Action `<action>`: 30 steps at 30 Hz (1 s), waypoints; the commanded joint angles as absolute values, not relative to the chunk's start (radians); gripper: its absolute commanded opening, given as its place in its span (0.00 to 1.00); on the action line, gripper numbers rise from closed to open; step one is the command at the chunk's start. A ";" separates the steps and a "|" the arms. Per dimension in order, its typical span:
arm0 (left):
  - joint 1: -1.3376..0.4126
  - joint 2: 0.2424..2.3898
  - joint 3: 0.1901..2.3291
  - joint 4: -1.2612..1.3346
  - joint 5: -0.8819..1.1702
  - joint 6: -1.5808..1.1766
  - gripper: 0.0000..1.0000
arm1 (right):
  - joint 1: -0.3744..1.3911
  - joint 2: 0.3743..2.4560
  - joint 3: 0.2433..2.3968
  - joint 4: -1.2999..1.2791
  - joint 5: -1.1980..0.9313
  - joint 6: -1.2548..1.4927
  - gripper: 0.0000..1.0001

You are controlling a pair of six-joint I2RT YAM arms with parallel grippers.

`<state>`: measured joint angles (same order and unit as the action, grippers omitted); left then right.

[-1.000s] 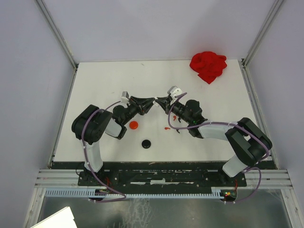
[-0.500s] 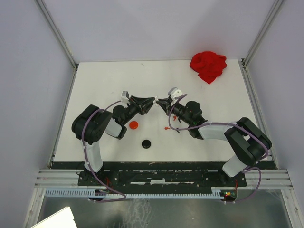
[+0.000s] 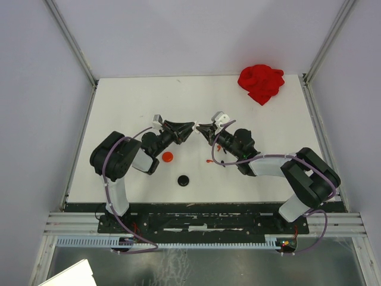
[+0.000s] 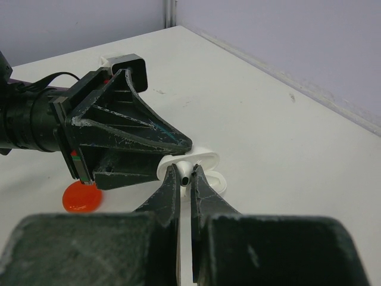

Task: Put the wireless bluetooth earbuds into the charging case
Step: Place the earbud in the charging case.

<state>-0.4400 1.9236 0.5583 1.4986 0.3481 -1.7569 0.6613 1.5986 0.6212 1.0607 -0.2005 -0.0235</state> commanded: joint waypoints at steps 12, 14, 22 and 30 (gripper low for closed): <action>-0.443 1.947 0.613 1.606 0.316 -1.831 0.03 | 0.664 1.618 0.593 1.151 -0.177 -0.022 0.09; -0.443 1.951 0.616 1.606 0.312 -1.834 0.03 | 0.663 1.621 0.588 1.160 -0.169 -0.017 0.11; -0.443 1.979 0.633 1.614 0.302 -1.846 0.03 | 0.663 1.624 0.589 1.162 -0.162 -0.011 0.19; -0.442 1.997 0.651 1.620 0.297 -1.850 0.03 | 0.664 1.628 0.597 1.150 -0.165 0.010 0.33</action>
<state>-0.4446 1.9892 0.6182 1.5059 0.3298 -1.8061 0.6605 1.6207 0.5919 1.1206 -0.1566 -0.0193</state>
